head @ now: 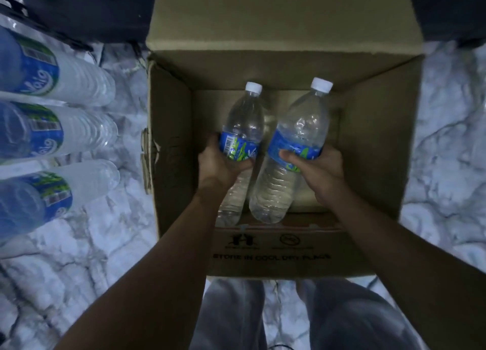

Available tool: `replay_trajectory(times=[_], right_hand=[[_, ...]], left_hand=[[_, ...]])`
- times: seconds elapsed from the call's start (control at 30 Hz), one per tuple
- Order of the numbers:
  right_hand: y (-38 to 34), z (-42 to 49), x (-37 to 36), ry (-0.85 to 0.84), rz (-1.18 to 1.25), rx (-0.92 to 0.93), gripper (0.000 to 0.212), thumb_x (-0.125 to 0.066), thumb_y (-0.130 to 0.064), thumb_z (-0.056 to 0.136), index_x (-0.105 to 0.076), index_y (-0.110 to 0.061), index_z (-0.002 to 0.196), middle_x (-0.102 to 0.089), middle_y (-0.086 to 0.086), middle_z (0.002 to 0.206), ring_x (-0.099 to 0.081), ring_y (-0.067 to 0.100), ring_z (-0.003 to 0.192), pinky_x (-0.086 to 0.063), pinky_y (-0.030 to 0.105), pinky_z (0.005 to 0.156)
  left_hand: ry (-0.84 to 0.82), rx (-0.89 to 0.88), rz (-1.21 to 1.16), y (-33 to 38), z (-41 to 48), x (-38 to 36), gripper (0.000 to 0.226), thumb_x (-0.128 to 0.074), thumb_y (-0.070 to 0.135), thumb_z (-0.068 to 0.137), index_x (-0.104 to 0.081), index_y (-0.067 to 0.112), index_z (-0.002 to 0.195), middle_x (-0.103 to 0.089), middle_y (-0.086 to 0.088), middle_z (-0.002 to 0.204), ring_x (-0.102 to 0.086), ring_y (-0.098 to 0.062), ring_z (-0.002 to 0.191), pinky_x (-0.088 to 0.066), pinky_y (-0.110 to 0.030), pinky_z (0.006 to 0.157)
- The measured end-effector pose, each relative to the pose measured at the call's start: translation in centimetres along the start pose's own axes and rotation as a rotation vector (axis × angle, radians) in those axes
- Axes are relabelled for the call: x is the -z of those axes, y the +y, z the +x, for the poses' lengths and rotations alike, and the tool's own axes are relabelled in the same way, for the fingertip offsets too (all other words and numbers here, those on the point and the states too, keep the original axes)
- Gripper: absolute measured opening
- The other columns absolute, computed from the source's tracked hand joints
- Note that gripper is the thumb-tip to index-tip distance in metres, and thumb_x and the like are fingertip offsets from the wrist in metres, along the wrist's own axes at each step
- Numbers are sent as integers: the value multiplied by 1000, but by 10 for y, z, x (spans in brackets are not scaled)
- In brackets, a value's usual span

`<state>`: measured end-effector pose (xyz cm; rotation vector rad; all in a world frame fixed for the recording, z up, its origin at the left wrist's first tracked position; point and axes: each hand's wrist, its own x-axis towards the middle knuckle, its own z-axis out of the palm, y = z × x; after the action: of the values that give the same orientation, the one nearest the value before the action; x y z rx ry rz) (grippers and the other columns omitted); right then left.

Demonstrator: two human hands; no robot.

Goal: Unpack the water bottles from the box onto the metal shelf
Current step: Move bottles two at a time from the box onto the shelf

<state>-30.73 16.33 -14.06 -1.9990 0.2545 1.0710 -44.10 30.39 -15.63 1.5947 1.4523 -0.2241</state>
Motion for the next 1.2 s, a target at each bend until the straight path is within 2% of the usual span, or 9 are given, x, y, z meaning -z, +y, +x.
replay_trajectory(times=[0.1,0.23,0.43,0.57,0.67,0.8,0.93,1.03,1.2], right_hand=[[-9,-14,13,-16,-6,63,35,-90,-14,61,-66,-28,83,-70,-15,81,-69,-6,68,-55,14,61],[-27,-46,32,-18,-20,147,41,-92,-15,59,-67,-26,90,-70,-16,84,-70,-5,74,-55,15,64],[-76,-129,67,41,-3,252,56,-92,-18,56,-68,-15,106,-73,-5,97,-72,11,90,-59,31,76],[-126,-199,91,60,13,315,54,-90,-7,58,-66,-8,106,-70,-9,93,-68,-7,80,-55,14,66],[-166,-249,109,63,11,376,48,-89,-4,60,-65,-10,102,-66,-16,87,-64,-14,73,-50,7,60],[-215,-309,128,94,6,466,46,-91,-11,59,-66,-13,98,-68,-15,87,-66,-8,75,-51,9,62],[-261,-371,141,80,3,545,48,-92,-13,57,-66,-18,97,-69,-15,89,-67,-9,79,-55,15,68],[-294,-419,155,74,19,601,50,-93,-14,55,-66,-20,97,-70,-14,90,-68,-7,80,-55,14,67],[-351,-494,180,55,62,720,51,-93,-16,54,-68,-18,98,-73,-9,91,-71,0,81,-56,17,67]], left_hand=[[48,-19,-45,8,-20,5,68,-95,35,54,-62,19,111,-72,8,91,-68,-4,76,-56,-18,70],[55,-58,-156,31,-61,23,54,-95,27,58,-62,23,100,-66,19,75,-60,17,62,-43,0,58],[98,-188,-294,82,-148,76,57,-95,31,55,-61,35,101,-72,14,83,-69,2,74,-52,-11,65],[87,-261,-368,122,-207,120,58,-94,39,53,-59,45,99,-75,9,90,-73,-11,84,-61,-34,76],[89,-318,-412,155,-249,160,61,-94,37,54,-62,37,106,-75,9,94,-73,-11,87,-61,-37,78],[98,-385,-497,197,-301,212,60,-96,23,58,-64,32,109,-76,13,94,-74,-8,86,-60,-26,75],[97,-438,-575,237,-353,260,64,-95,17,58,-63,34,111,-76,17,94,-74,-9,89,-60,-27,77],[116,-485,-625,265,-392,297,73,-96,17,54,-63,19,119,-75,21,95,-73,-2,87,-57,-18,75],[125,-638,-669,307,-452,356,71,-89,13,54,-63,-1,119,-75,9,94,-72,1,85,-54,-12,72]])
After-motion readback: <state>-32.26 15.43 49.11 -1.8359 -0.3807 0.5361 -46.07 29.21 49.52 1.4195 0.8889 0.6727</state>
